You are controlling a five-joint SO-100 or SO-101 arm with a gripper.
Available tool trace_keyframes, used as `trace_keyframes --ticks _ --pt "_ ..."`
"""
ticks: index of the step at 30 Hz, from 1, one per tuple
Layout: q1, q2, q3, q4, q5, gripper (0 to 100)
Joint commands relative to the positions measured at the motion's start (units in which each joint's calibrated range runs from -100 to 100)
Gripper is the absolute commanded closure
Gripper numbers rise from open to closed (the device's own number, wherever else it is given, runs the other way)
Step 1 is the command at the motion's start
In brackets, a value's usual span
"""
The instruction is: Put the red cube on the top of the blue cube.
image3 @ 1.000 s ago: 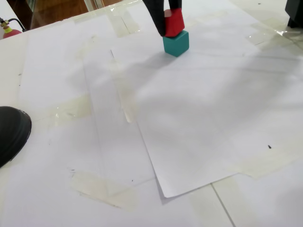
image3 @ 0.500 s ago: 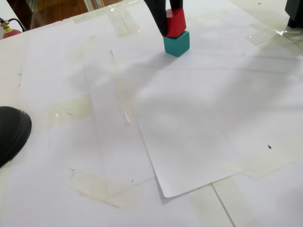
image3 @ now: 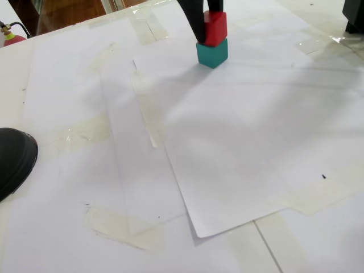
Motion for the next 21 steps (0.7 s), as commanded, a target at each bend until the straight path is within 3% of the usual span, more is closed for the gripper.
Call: trace_keyframes --ticks 1,11,21 --pt "-0.5 -6.3 0.5 -1.3 0.5 91" --pt "-1.5 -6.5 1.2 -4.1 0.7 79" --pt "-2.2 -7.2 1.1 -3.1 0.3 75"
